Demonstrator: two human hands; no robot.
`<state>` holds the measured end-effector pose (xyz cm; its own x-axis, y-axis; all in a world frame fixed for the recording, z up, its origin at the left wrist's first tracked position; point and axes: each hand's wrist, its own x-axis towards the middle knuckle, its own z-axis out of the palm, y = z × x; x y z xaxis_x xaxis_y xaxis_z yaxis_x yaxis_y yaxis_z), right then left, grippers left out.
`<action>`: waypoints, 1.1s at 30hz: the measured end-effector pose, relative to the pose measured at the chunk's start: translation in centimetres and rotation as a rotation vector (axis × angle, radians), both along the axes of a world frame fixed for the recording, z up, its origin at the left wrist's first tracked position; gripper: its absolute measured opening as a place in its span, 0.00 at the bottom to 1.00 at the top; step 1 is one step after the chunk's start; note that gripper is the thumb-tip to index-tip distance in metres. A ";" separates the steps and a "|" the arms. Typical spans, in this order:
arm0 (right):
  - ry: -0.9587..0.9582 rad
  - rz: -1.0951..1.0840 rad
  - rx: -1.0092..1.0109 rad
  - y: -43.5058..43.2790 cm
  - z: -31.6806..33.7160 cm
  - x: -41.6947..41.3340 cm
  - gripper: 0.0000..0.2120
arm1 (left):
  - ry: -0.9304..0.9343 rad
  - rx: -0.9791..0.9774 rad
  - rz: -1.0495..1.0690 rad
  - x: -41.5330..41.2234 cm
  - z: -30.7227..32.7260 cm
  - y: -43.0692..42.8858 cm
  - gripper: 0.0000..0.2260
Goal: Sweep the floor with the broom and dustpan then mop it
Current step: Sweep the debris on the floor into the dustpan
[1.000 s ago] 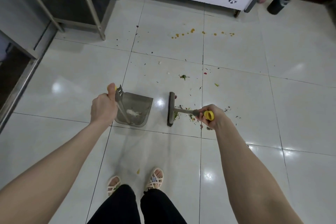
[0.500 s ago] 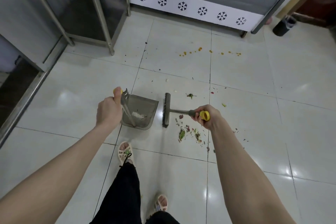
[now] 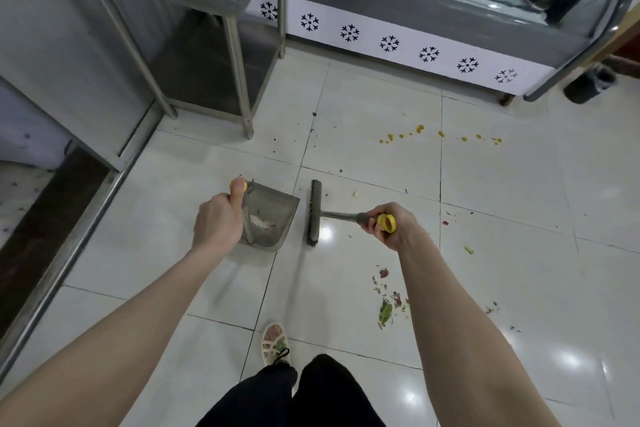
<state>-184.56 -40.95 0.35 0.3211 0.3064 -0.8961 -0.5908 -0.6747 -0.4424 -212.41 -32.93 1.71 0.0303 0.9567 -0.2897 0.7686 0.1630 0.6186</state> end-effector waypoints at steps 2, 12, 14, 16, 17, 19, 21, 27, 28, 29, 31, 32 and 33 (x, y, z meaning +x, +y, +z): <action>-0.003 0.001 0.005 2.8 0.0 -0.4 0.01 | 0.011 -0.002 0.008 -0.7 -0.2 2.3 0.31; -0.002 0.066 0.034 18.3 -0.1 -1.5 0.04 | 0.063 0.030 0.075 -2.6 -0.8 14.3 0.30; 0.017 0.087 0.044 22.3 -0.3 -1.2 0.04 | 0.057 0.014 0.120 -2.4 -1.0 17.2 0.32; 0.027 0.113 0.045 25.4 -0.3 -0.9 0.04 | 0.058 0.015 0.142 -2.1 -0.8 19.5 0.32; 0.042 0.127 0.036 27.1 -0.3 -0.8 0.04 | 0.066 0.011 0.145 -2.1 -0.7 20.8 0.33; 0.082 0.153 0.026 30.4 -0.4 -0.6 0.03 | 0.056 0.011 0.175 -2.0 -0.6 23.3 0.33; 0.109 0.187 0.012 34.3 -0.6 -0.5 0.03 | 0.052 0.027 0.215 -2.2 -0.6 26.3 0.33; 0.188 0.150 0.018 41.6 -1.7 -1.6 0.04 | 0.052 0.029 0.240 -2.8 -0.7 32.9 0.31; 0.193 0.139 0.023 42.5 -1.9 -1.7 0.04 | 0.049 0.028 0.231 -2.8 -0.7 33.9 0.31; 0.204 0.119 0.031 43.6 -2.1 -1.9 0.03 | 0.042 0.025 0.222 -2.9 -0.7 35.0 0.31; 0.222 0.047 0.046 45.2 -2.9 -2.3 0.04 | 0.042 0.016 0.209 -3.1 -0.9 37.2 0.32; 0.225 0.005 0.054 45.9 -3.4 -2.4 0.07 | 0.037 0.010 0.202 -3.3 -1.0 38.1 0.33; 0.223 -0.030 0.055 46.4 -3.8 -2.6 0.10 | 0.032 0.002 0.192 -3.5 -1.2 38.8 0.33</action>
